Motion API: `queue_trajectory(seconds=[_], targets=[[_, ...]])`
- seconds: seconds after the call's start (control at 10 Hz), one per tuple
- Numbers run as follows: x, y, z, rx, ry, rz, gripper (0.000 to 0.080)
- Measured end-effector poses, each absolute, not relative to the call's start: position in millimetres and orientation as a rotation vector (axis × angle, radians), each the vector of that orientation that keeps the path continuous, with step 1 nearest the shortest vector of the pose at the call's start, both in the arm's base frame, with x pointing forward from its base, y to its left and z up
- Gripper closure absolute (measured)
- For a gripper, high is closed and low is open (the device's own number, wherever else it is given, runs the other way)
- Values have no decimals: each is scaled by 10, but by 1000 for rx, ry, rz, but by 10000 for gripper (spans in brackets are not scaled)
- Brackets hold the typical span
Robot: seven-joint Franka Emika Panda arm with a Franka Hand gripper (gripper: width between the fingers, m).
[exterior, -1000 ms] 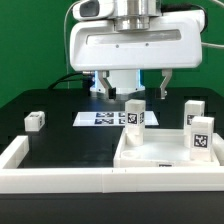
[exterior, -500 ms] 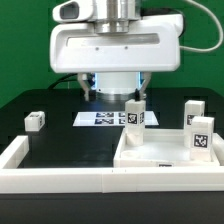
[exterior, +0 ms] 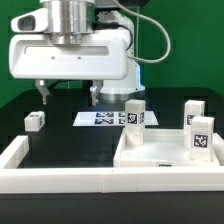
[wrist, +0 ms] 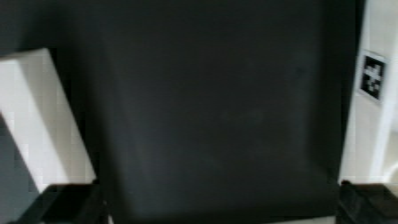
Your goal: Assemble square table
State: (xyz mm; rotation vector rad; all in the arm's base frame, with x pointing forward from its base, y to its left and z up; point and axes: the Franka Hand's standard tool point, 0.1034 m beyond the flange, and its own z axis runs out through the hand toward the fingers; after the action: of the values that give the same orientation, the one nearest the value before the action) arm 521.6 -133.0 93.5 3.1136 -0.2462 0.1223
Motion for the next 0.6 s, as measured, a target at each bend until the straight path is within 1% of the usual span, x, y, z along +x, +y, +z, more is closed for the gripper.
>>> queue_trajectory(seconds=[0.2,0.3,0.6], targets=[[5151,-1567,929,3110,-232,116,151],[5171,-1609,949,3108,-236,124,151],[5119,-1796,935,3099,-263,120,151]])
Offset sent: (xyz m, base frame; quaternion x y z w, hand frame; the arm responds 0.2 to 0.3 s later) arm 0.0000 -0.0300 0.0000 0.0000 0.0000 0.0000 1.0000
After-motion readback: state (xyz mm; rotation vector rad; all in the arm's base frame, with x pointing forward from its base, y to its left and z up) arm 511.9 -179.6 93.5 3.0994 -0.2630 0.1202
